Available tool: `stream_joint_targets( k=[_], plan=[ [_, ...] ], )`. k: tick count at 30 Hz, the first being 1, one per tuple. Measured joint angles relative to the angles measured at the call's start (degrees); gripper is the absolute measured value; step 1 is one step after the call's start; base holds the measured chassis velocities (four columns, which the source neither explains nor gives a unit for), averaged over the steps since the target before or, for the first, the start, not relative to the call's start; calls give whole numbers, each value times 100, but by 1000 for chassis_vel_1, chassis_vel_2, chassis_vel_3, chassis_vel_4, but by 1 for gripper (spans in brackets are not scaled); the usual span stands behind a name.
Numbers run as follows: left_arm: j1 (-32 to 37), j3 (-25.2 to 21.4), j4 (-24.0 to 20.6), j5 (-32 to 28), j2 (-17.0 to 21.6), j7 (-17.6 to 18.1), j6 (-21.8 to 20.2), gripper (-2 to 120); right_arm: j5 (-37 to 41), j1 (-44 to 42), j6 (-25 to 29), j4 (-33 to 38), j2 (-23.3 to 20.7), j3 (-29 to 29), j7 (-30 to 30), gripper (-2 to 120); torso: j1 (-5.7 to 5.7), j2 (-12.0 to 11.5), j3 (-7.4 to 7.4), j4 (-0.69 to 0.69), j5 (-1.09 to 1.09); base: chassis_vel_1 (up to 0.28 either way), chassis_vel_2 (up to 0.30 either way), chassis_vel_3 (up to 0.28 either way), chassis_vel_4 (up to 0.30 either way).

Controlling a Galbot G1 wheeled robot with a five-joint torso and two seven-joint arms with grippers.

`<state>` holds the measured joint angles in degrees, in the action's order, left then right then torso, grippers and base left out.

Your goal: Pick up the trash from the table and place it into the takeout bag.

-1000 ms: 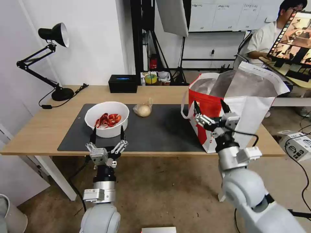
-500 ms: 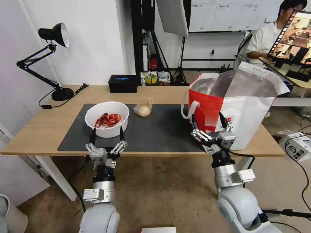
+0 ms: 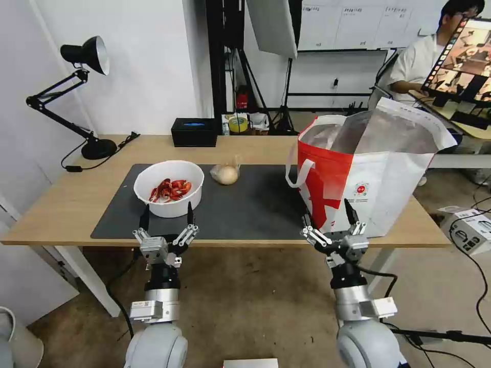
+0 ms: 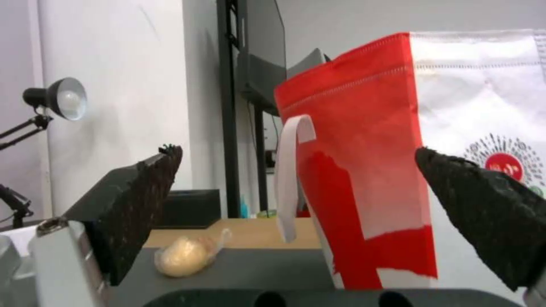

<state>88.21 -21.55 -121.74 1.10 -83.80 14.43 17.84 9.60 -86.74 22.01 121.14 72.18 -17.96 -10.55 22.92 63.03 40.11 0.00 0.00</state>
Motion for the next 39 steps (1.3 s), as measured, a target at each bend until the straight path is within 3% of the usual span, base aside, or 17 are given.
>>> stream_joint_targets(
  k=[11, 39],
  plan=[
    [83, -71, 263, 60, -64, 0, 323, 100, -187, -63, 403, -305, 175, -45, 144, 100, 1, 0, 0, 0, 0, 0, 0, 0, 0],
    [28, -160, 196, 5, -17, 0, 305, 100, -204, -15, 394, -366, 218, 58, 161, 100, 1, 0, 0, 0, 0, 0, 0, 0, 0]
  ],
)
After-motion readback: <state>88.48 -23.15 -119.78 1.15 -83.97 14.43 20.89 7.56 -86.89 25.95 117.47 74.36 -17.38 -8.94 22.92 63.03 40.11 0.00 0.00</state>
